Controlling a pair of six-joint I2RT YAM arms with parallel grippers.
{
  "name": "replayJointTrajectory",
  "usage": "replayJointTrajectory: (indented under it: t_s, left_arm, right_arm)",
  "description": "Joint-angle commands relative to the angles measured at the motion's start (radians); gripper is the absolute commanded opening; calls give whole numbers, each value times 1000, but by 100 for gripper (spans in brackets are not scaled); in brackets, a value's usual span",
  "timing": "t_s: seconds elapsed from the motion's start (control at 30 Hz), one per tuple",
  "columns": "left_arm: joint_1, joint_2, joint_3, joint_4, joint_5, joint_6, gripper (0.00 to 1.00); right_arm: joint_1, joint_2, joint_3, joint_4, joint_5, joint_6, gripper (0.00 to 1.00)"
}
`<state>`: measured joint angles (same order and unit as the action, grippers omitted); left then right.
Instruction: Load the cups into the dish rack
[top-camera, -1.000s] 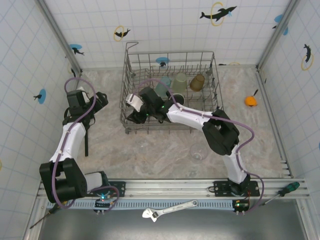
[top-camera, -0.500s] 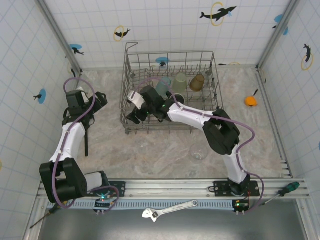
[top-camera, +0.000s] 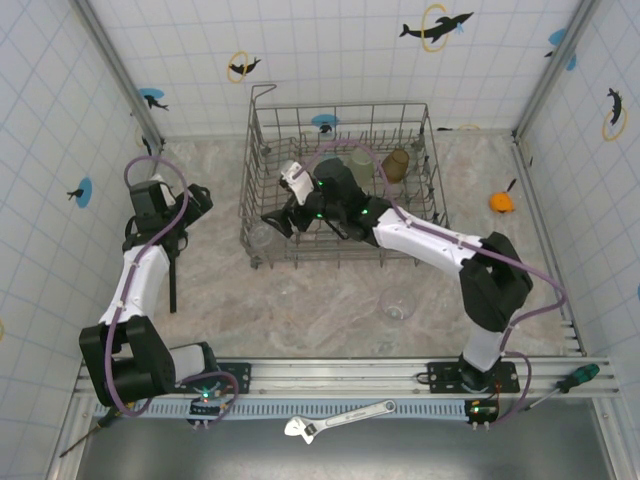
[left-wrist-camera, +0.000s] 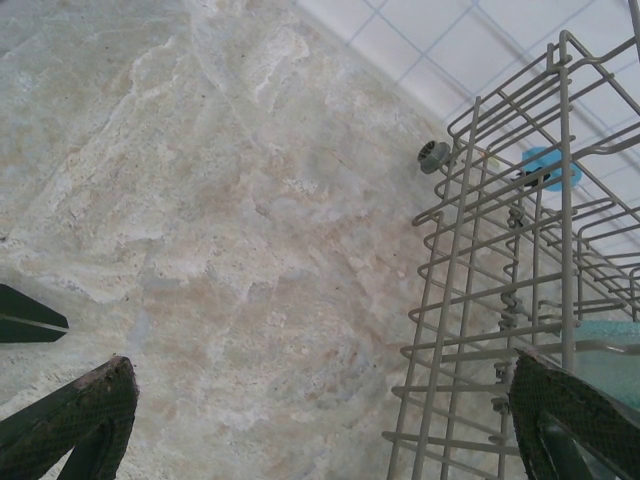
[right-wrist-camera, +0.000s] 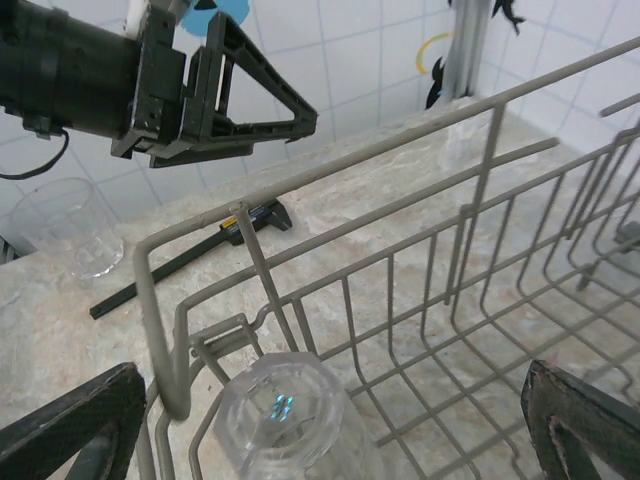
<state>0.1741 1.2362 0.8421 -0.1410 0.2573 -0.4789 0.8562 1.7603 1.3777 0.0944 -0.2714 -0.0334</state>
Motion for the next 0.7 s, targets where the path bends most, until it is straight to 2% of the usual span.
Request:
replayJointTrajectory:
  t_s: [0.0, 0.23, 0.5, 0.67]
  left_arm:
    - [8, 0, -11, 23, 0, -13, 98]
    - [6, -36, -29, 45, -62, -3, 98]
    - [-2, -115, 34, -30, -126, 11, 98]
    - [-19, -211, 25, -39, -87, -67, 98]
  right_arm:
    - [-5, -82, -64, 53, 78, 5, 100]
    - [-8, -239, -208, 45, 260, 81, 100]
    - [-17, -413, -283, -129, 406, 170, 100]
    - [-30, -540, -371, -186, 491, 245, 100]
